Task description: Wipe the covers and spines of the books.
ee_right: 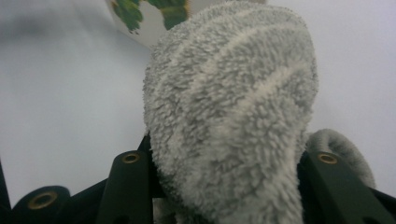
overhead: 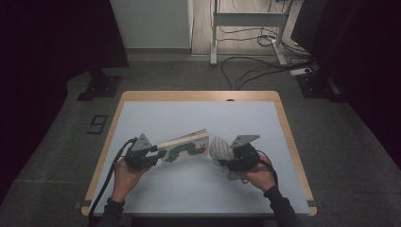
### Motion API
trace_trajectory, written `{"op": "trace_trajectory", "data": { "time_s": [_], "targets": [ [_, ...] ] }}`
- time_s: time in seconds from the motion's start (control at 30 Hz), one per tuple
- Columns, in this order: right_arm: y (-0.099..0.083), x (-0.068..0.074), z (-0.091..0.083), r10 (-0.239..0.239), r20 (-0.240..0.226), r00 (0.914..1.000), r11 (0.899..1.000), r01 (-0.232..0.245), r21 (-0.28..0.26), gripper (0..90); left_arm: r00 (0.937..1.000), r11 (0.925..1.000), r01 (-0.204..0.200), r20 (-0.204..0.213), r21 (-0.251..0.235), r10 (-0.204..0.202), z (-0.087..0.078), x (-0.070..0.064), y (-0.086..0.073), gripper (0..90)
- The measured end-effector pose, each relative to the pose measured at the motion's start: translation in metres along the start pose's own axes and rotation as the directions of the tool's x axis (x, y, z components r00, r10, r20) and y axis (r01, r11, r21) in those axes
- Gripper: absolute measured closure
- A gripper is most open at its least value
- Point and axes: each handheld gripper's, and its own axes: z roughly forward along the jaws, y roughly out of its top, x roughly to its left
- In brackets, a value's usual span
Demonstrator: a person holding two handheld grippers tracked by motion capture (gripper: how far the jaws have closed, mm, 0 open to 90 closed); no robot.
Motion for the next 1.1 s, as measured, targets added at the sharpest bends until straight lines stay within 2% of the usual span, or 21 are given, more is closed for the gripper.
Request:
{"op": "trace_trajectory", "data": {
  "time_s": [0.47,1.1],
  "targets": [
    [0.024,0.026,0.025,-0.065,-0.070,0.9954,0.998,0.065,-0.002,51.9,1.0000,1.0000,-0.004,0.002,0.000,0.004,0.000,0.000,0.000,65.1],
    [0.058,0.061,0.068,-0.170,-0.158,0.9726,0.985,0.169,-0.018,51.8,0.9997,0.9997,-0.024,0.000,0.005,0.024,0.000,0.000,0.000,65.4]
  ]
}}
